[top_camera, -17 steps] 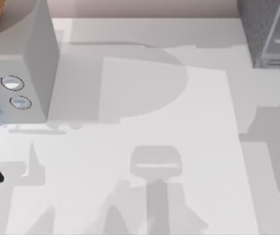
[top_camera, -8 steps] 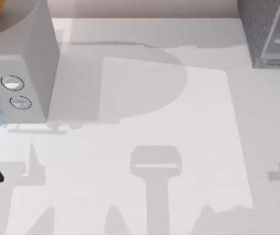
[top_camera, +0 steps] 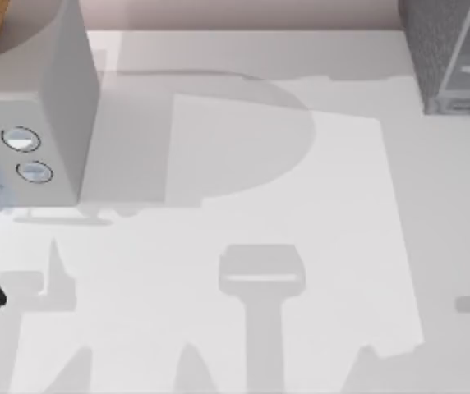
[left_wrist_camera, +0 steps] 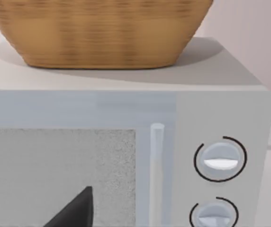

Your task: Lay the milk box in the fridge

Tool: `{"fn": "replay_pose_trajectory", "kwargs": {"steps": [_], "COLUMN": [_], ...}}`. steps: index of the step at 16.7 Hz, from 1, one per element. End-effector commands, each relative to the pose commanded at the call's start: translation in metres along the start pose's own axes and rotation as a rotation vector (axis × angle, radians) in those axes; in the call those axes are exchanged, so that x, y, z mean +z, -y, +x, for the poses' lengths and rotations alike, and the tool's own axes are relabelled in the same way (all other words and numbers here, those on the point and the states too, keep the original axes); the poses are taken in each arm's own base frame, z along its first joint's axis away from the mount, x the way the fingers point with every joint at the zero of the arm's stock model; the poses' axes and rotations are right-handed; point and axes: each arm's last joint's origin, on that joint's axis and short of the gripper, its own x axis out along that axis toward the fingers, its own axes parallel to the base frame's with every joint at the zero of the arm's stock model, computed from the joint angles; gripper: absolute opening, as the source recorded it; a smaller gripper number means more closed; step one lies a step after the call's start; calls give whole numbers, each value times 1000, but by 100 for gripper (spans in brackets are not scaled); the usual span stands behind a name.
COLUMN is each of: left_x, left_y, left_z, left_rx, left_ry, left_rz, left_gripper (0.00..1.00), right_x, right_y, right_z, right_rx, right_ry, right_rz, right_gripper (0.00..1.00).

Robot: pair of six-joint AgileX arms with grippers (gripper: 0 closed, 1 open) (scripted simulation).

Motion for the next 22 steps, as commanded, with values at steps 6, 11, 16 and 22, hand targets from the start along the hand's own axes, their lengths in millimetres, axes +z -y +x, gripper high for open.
{"fn": "replay_pose_trajectory", "kwargs": {"steps": [6, 11, 16, 22], "left_x": [0, 0, 0, 0], "left_y": [0, 0, 0, 0], "left_z": [0, 0, 0, 0], "left_rx": [0, 0, 0, 0], "left_ry": [0, 0, 0, 0], "left_rz": [0, 0, 0, 0], "left_gripper": [100, 100, 100, 100], "right_x": [30, 86, 109, 58], "right_y": [1, 6, 22, 61], "right_z": [2, 31, 111, 226], "right_rx": [1, 0, -1, 0], "right_ry": [77, 150, 114, 29], "right_rz": [4, -14, -26, -16], "right_gripper": [0, 0, 0, 0]}}
